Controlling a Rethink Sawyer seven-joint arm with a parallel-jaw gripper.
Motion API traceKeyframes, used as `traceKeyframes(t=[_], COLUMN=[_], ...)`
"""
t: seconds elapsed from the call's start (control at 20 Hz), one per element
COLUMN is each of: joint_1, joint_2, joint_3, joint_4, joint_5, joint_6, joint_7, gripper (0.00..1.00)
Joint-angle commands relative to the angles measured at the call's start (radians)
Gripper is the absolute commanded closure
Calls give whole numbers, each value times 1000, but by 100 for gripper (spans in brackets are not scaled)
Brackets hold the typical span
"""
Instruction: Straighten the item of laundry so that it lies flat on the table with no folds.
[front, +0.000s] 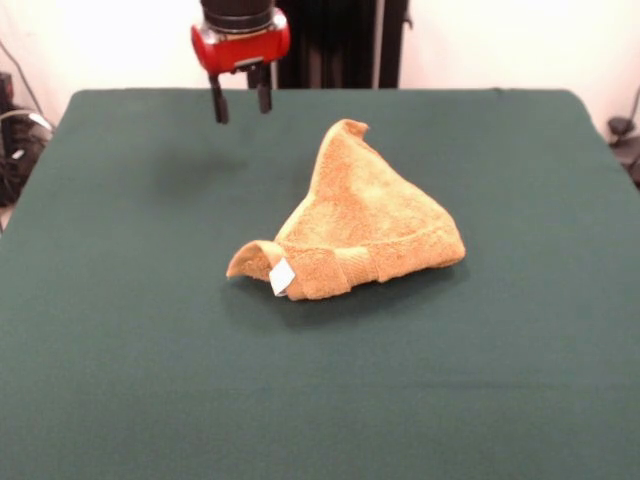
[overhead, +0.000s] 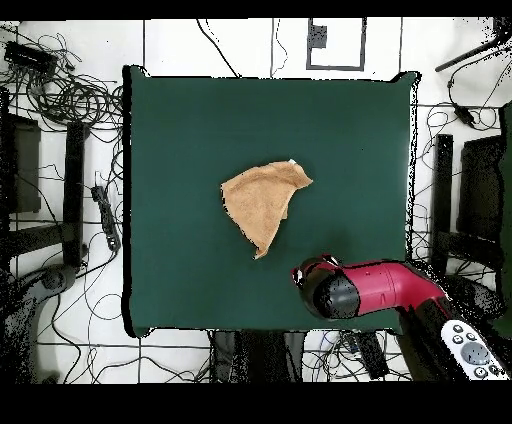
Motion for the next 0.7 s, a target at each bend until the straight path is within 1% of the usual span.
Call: traceKeyframes(t=[0.05,0.5,0.7], joint_1=[94,176,214], joint_2=[17,24,14], joint_3=[-31,-87,-108], joint_4=[-68,-72,-69], joint_5=[63,129,169], joint_6=[-77,-110,-118], joint_7=[211,251,259], gripper=[0,0,0])
